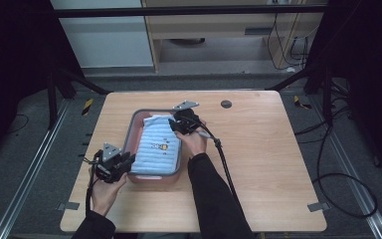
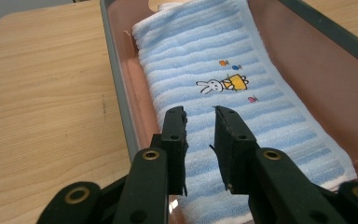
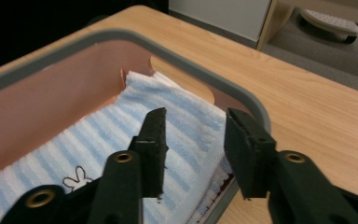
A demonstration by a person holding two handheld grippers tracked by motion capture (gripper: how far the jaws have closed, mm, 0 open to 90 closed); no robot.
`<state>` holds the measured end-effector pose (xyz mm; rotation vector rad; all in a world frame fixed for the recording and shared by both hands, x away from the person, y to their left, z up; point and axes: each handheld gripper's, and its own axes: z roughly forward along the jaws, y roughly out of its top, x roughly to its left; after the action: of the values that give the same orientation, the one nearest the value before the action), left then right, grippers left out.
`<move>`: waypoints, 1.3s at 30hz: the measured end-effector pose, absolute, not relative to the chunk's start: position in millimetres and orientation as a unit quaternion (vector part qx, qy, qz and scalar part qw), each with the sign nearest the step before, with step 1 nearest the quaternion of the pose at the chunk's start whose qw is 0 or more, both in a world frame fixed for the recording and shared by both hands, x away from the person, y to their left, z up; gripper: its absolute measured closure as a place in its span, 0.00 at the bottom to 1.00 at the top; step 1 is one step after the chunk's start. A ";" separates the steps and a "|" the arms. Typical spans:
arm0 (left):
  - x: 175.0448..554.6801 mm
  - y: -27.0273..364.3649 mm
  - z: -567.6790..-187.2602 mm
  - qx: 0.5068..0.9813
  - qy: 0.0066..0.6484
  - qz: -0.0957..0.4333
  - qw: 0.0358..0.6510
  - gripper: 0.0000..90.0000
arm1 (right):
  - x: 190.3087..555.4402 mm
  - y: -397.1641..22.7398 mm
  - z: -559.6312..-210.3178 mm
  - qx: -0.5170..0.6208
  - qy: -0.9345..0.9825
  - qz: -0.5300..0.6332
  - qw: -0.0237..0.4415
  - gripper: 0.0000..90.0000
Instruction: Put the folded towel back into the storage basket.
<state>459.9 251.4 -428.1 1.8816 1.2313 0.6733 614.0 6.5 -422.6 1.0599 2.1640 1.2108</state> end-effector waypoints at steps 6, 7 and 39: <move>456.9 254.0 -421.8 0.732 0.480 0.268 0.402 0.74 | 602.7 -6.0 -411.2 0.377 0.775 0.456 0.224 0.47; 456.5 254.3 -421.1 0.731 0.481 0.269 0.403 0.72 | 600.3 -9.0 -409.4 0.376 0.773 0.458 0.224 0.44; 460.1 283.5 -413.4 0.722 0.468 0.270 0.432 0.32 | 519.5 -199.7 -417.3 0.451 0.714 0.481 0.236 0.20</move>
<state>460.1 283.5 -413.4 1.7998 1.1672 0.6726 519.5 -199.7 -417.3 1.2373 1.9576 1.3180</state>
